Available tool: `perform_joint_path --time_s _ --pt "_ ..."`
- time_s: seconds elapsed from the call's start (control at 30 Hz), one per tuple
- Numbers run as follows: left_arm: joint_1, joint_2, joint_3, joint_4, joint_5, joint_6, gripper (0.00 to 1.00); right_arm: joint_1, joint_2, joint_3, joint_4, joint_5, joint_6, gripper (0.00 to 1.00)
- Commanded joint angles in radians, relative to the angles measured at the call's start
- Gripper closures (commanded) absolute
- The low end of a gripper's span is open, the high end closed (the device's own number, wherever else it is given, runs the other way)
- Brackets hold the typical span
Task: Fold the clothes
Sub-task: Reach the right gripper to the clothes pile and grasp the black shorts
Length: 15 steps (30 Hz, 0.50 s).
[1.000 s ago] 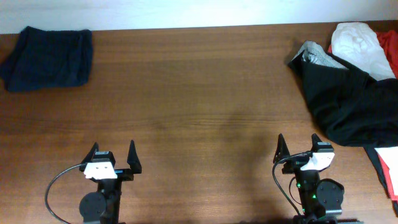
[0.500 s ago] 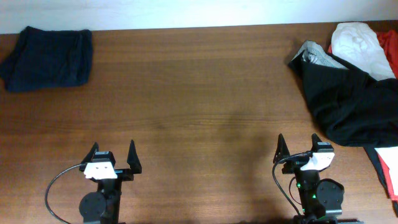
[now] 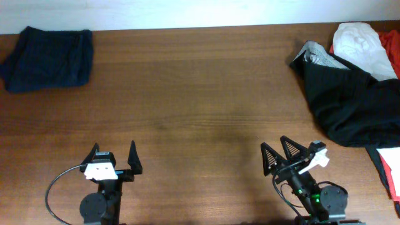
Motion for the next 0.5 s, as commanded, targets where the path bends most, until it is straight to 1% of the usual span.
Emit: perform_joint_path --time_s 0.0,0.07,0.1,0.17,0.23,0.33,0.43,0.47 --pt "0.007 0.002 -0.005 -0.002 -0.007 0.015 0.01 -0.006 -0.006 -0.005 0.18 -0.024 0.081 0.01" --pt "0.007 0.002 -0.005 -0.002 -0.007 0.016 0.01 -0.006 -0.006 -0.001 0.28 0.041 0.08 0.01" --pt "0.007 0.002 -0.005 -0.002 -0.007 0.015 0.01 -0.006 -0.006 0.014 0.286 0.093 0.067 0.02" --pt "0.007 0.002 -0.005 -0.002 -0.007 0.015 0.01 -0.006 0.004 0.049 0.285 0.152 0.001 0.02" --pt "0.007 0.002 -0.005 -0.002 -0.007 0.016 0.01 -0.006 0.066 0.119 0.283 0.232 -0.092 0.01" --pt "0.007 0.002 -0.005 -0.002 -0.007 0.015 0.01 -0.006 0.251 0.246 0.28 0.308 -0.218 0.01" --pt "0.007 0.002 -0.005 -0.002 -0.007 0.015 0.01 -0.006 0.548 0.439 0.22 0.416 -0.331 0.01" --pt "0.007 0.002 -0.005 -0.002 -0.007 0.015 0.01 -0.006 0.673 0.538 0.161 0.445 -0.387 0.01"
